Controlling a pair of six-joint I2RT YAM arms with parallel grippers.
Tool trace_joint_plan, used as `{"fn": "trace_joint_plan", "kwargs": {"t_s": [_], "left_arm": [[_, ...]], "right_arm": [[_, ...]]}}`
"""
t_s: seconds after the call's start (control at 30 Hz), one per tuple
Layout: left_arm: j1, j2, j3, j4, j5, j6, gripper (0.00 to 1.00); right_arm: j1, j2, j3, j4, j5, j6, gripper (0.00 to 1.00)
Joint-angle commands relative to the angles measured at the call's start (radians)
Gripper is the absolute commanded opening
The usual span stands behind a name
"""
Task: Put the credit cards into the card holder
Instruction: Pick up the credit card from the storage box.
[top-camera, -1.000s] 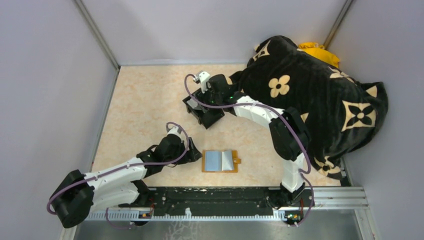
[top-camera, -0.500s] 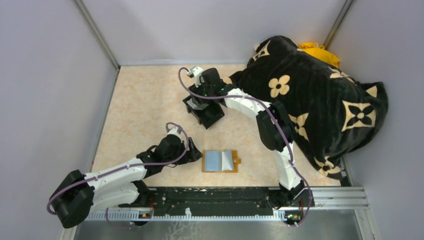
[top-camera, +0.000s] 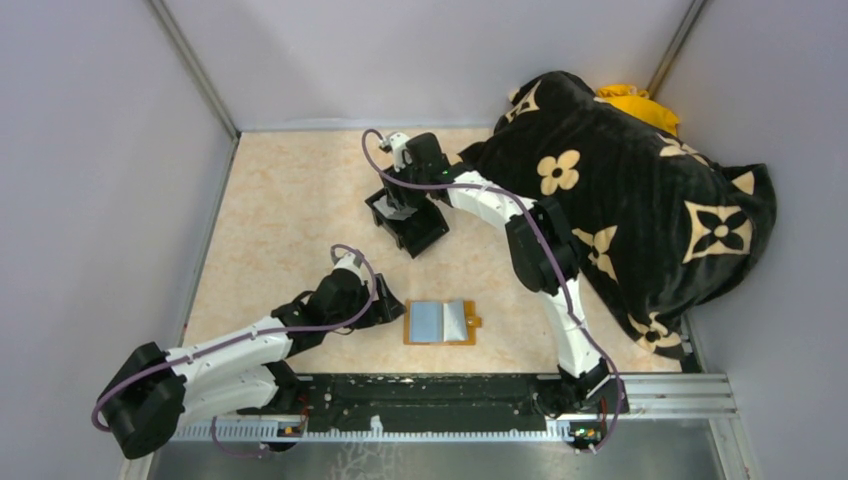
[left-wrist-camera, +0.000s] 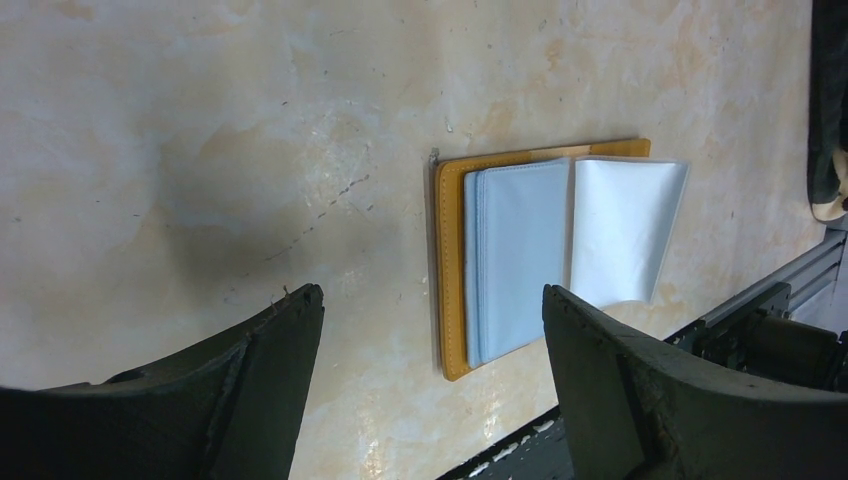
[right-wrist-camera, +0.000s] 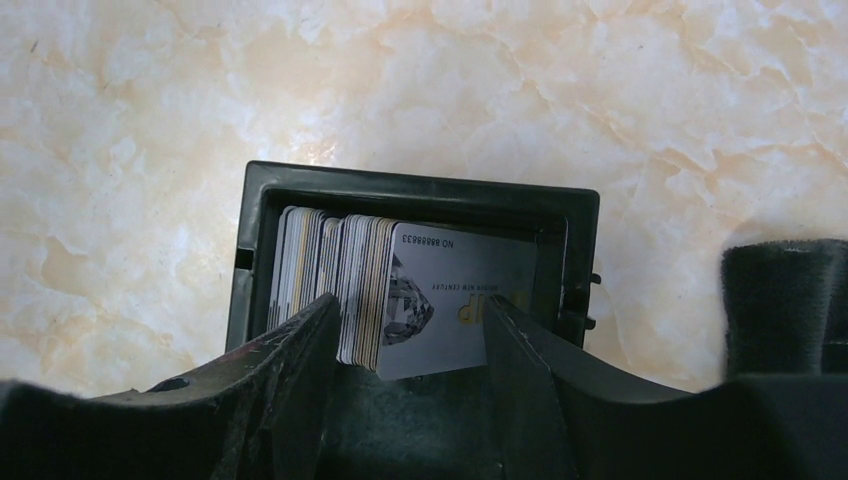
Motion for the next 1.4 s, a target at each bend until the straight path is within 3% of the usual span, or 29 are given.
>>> {"fn": "trace_joint_plan", "kwargs": {"t_s": [0.0, 0.47, 0.8, 1.37], "left_arm": [[-0.007, -0.019, 0.013, 0.011, 0.004, -0.006, 0.86], [-0.007, -0.022, 0.016, 0.012, 0.002, -0.006, 0.86], [-0.006, -0.022, 0.019, 0.011, -0.001, -0.006, 0.86], [-0.007, -0.027, 0.026, 0.003, -0.004, -0.008, 0.86]], "right_arm": [[-0.009, 0.018, 0.073, 0.012, -0.047, 0.026, 0.55], [-0.036, 0.059, 0.112, -0.021, -0.121, 0.090, 0.48], [-0.046, 0.061, 0.097, -0.020, -0.162, 0.118, 0.34], [-0.045, 0.014, 0.105, -0.020, -0.191, 0.144, 0.22]]}}
